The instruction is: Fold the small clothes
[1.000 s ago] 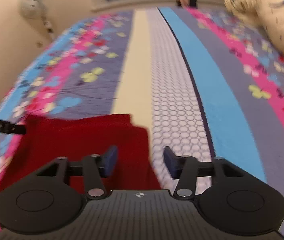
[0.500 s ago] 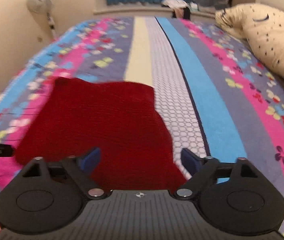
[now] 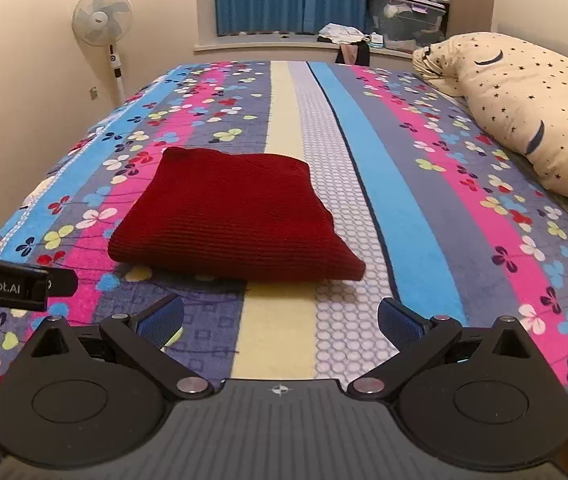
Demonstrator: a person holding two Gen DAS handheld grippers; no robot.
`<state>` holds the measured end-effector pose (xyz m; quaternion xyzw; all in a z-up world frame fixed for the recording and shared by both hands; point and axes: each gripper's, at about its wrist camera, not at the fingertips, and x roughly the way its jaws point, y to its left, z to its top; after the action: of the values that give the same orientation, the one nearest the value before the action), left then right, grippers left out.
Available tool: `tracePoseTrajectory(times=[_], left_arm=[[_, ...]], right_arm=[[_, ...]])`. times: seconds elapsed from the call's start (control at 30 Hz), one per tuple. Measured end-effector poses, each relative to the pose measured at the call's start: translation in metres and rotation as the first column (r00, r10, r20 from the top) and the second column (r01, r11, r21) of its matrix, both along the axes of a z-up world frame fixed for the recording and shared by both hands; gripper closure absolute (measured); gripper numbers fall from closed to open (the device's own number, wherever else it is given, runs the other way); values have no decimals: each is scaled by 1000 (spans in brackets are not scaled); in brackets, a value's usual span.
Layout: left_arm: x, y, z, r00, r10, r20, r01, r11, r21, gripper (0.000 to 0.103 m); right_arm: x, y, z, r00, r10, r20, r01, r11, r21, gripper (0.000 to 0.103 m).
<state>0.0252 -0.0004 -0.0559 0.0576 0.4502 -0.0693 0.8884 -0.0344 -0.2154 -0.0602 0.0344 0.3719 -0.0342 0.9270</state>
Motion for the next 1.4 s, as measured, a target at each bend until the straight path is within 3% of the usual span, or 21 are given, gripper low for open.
tracePoseTrajectory(times=[0.33, 1.4], left_arm=[[-14, -2, 8, 999, -4, 43, 2, 999, 40, 0], [-14, -2, 7, 999, -2, 36, 0, 998, 59, 0]], right_arm=[[-13, 4, 9, 1000, 20, 22, -20, 1000, -21, 1], [-12, 2, 13, 999, 40, 9, -39, 999, -29, 1]])
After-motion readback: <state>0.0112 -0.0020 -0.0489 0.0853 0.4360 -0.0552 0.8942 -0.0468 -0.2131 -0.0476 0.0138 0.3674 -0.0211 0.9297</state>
